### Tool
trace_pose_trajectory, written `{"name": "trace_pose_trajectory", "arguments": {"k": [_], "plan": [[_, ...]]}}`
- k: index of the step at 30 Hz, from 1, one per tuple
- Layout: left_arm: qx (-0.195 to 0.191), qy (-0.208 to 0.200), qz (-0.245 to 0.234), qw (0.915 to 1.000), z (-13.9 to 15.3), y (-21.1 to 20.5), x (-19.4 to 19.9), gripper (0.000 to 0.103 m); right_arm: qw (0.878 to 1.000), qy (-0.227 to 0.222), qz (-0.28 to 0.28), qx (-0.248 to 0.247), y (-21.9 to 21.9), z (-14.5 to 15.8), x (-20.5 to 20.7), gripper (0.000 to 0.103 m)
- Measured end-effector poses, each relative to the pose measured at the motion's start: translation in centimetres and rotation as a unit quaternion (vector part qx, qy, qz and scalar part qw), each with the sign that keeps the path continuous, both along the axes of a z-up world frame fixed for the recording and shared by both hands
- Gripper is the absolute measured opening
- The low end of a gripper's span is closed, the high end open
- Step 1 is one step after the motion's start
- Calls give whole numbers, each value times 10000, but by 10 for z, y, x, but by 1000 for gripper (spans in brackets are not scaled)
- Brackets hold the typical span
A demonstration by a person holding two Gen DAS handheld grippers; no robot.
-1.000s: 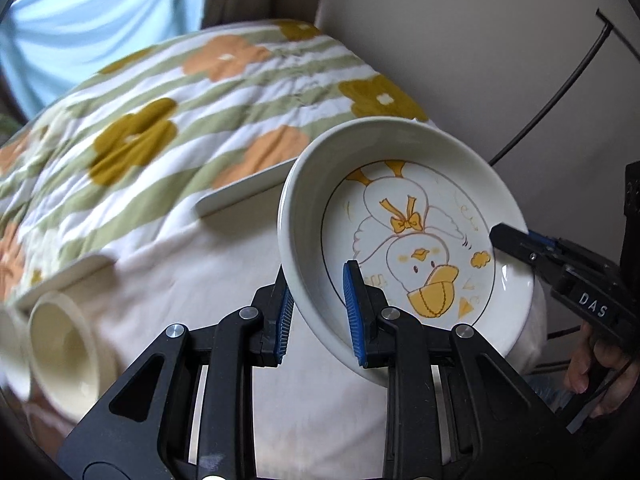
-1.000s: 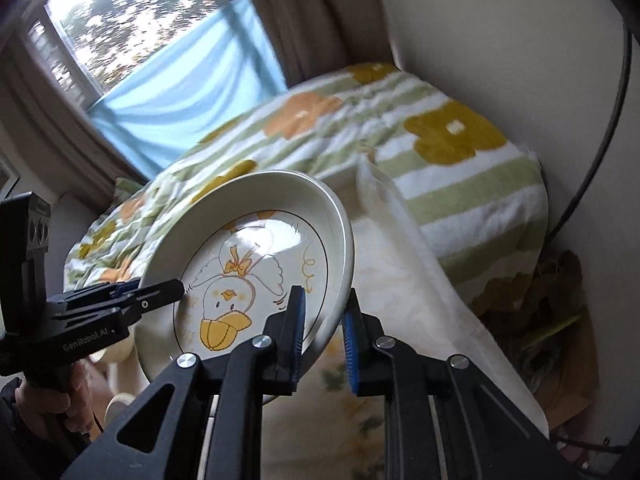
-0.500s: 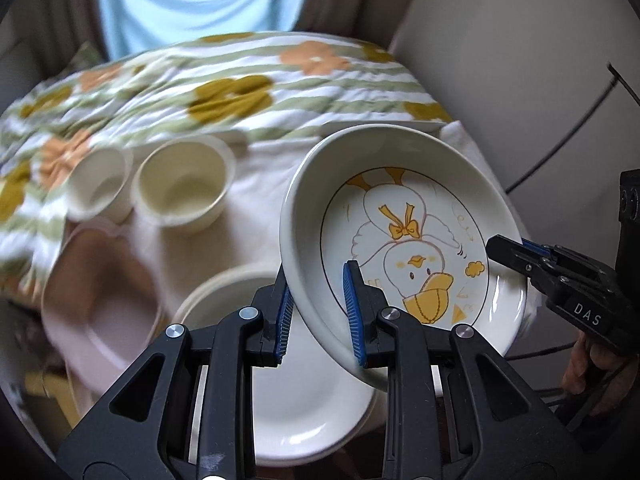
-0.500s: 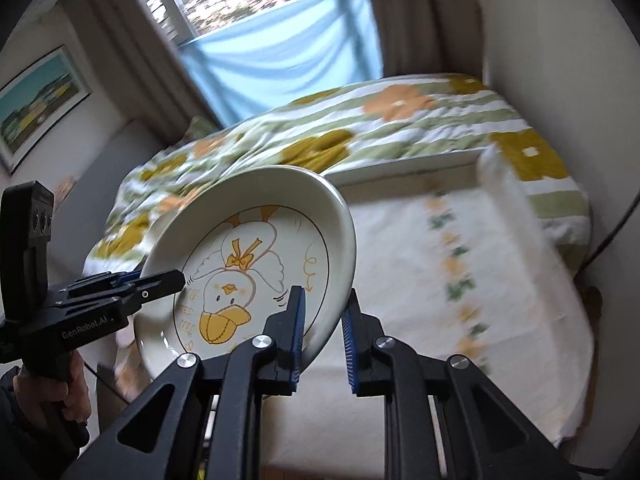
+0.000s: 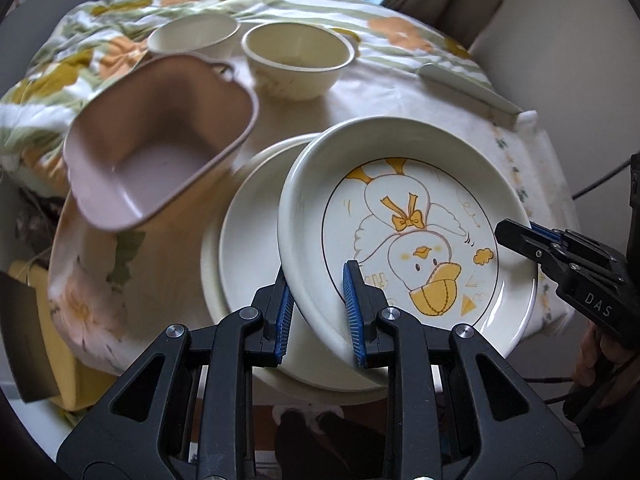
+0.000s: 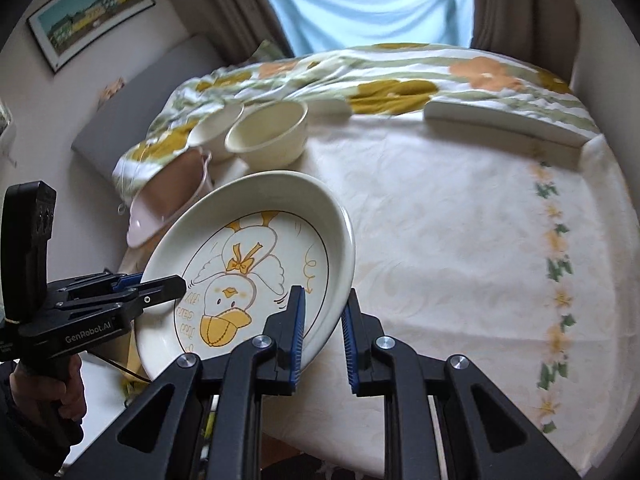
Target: Organize plates and bowls
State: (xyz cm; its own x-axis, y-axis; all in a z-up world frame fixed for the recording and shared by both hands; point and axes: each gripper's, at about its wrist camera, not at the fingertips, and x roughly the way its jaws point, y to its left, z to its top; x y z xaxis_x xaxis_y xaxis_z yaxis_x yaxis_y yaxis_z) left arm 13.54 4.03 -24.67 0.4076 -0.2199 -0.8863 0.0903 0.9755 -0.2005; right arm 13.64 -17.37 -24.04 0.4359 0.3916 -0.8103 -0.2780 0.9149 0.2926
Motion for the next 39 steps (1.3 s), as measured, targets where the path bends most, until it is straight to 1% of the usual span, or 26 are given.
{"name": "trace_pose_trajectory", "arguments": {"k": [4, 7, 12, 15, 18, 23, 26, 28, 30, 33, 35, 37, 39], "plan": [[144, -11, 123, 9998, -10, -2, 2, 22, 9999, 57, 105, 2, 5, -11, 4, 16], [168, -34, 240, 9996, -15, 2, 2, 22, 9998, 18, 199, 15, 9, -14, 5, 16], [420, -80, 336, 9985, -17, 1, 5, 22, 9995, 22, 306, -37, 15, -15, 4, 16], [704, -152, 307, 9969, -18, -5, 4, 22, 9995, 22, 325, -51, 17, -17, 3, 16], [791, -169, 295, 9963, -19, -6, 6, 22, 9995, 14, 309, -43, 17, -17, 1, 16], [1039, -155, 214, 9942, -21, -15, 9, 22, 9995, 2, 299, -107, 18, -16, 3, 16], [1163, -57, 267, 9928, -20, -17, 11, 23, 9995, 6, 285, -141, 18, -15, 2, 16], [1361, -62, 271, 9903, -19, -21, 13, 23, 9995, 19, 277, -147, 18, -15, 2, 16], [1649, -127, 210, 9860, -20, -26, 12, 23, 9995, 17, 281, -173, 19, -14, 2, 16], [2154, -212, 92, 9762, -19, -38, 11, 23, 9994, 29, 281, -197, 20, -14, 2, 16], [2420, -305, 14, 9698, -19, -44, 9, 23, 9994, 37, 277, -193, 20, -14, 1, 16], [2532, -347, -32, 9668, -19, -46, 7, 23, 9994, 70, 262, -206, 22, -15, 1, 16], [2502, -365, -52, 9675, -18, -44, 7, 23, 9994, 81, 245, -251, 23, -17, 1, 16]]}}
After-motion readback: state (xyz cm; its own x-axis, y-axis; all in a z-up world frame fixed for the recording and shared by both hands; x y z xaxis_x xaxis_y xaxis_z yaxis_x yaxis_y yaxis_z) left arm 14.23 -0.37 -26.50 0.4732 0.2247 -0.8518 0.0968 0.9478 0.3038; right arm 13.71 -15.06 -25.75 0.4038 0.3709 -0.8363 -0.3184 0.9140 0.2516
